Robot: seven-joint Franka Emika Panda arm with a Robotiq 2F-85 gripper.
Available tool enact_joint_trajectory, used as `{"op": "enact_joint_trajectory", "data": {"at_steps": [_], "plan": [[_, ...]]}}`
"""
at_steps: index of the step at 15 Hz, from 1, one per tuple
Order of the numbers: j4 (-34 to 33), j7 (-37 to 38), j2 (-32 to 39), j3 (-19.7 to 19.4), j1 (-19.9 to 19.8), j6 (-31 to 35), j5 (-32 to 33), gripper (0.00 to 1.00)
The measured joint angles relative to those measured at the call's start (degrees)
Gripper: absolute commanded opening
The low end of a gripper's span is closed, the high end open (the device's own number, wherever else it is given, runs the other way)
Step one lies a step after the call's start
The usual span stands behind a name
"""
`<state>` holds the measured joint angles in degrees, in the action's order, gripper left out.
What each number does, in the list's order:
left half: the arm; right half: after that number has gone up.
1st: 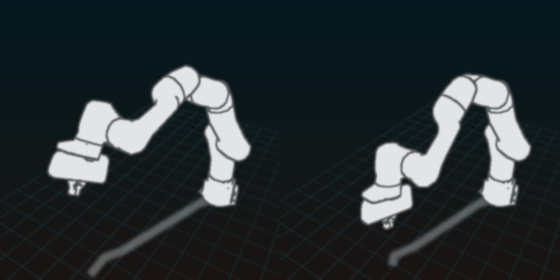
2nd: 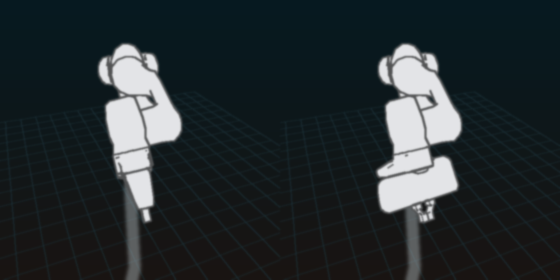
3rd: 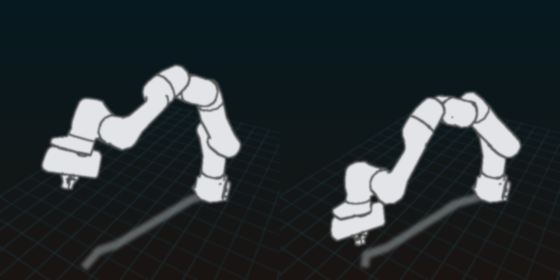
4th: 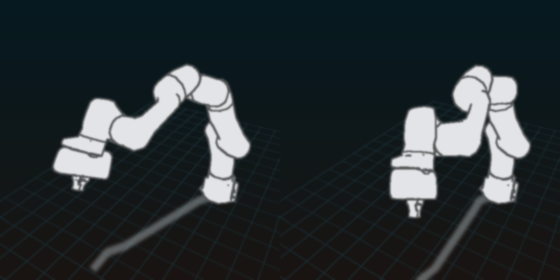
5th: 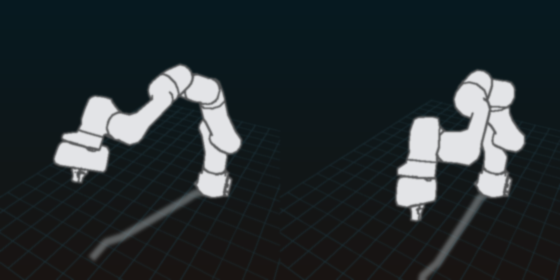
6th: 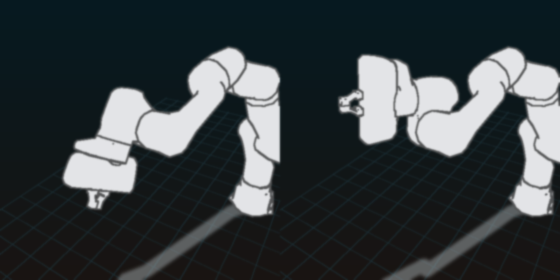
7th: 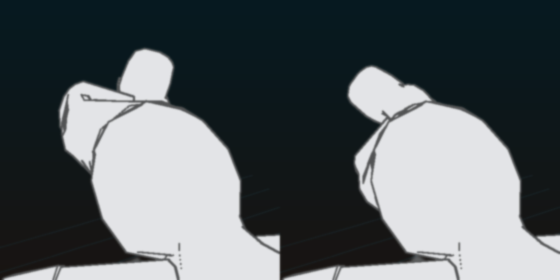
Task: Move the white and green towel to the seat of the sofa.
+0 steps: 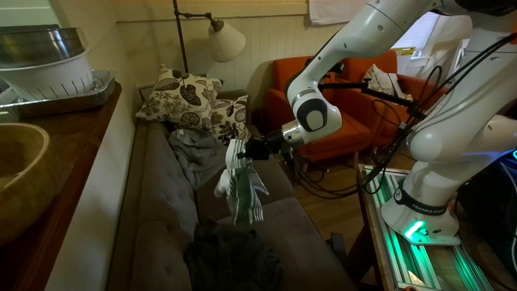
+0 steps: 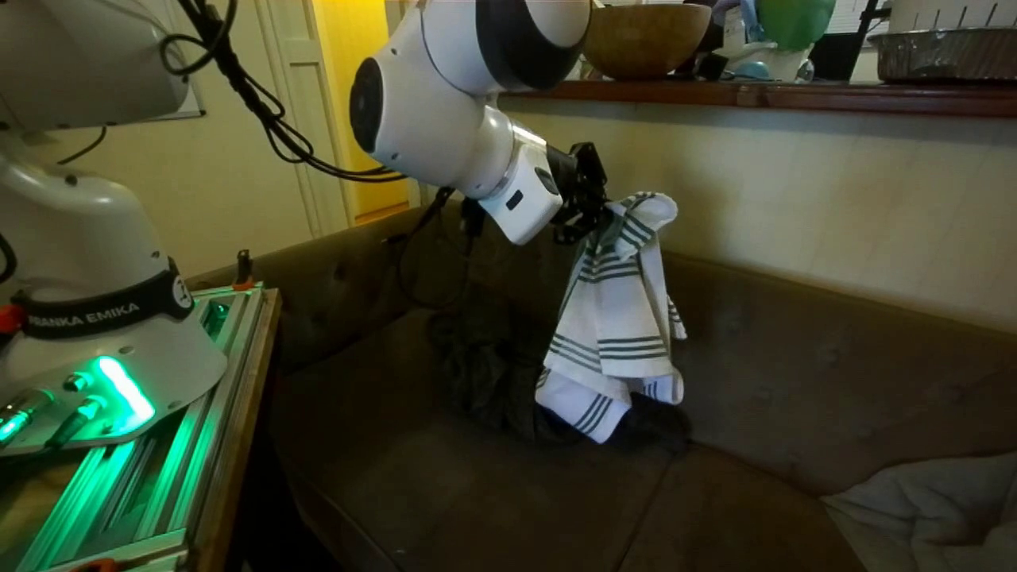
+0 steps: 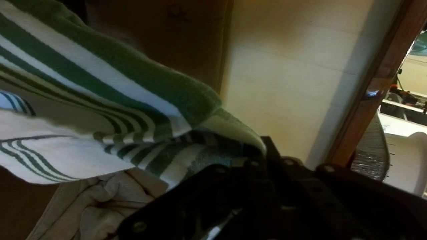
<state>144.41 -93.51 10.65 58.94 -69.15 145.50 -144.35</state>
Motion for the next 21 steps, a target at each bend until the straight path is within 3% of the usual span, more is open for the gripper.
{"op": "enact_joint_trajectory", "data": {"at_steps": [1,2,8,12,13,15,18,19,21], "plan": [[0.0,0.2,0.1,-0.1,0.0,0.0,0.0,0.01],[-0.2,1.5,-0.1,-2.7,2.2,-0.2,0.2,0.01],[-6.8,5.4,-1.2,-32.0,21.6,0.7,0.5,0.01],[-11.9,7.1,-0.1,-50.0,38.3,3.1,0.5,0.01],[-12.7,9.4,0.6,-51.9,42.3,4.2,0.5,0.3],[-13.5,14.6,2.9,-53.9,51.0,6.2,0.5,0.36],[-15.4,25.1,6.6,-55.0,62.0,10.9,3.2,0.58],[-16.4,28.0,7.5,-55.7,65.0,14.0,4.0,0.64],[-18.3,30.0,8.6,-54.8,67.4,21.5,4.8,0.78]]}}
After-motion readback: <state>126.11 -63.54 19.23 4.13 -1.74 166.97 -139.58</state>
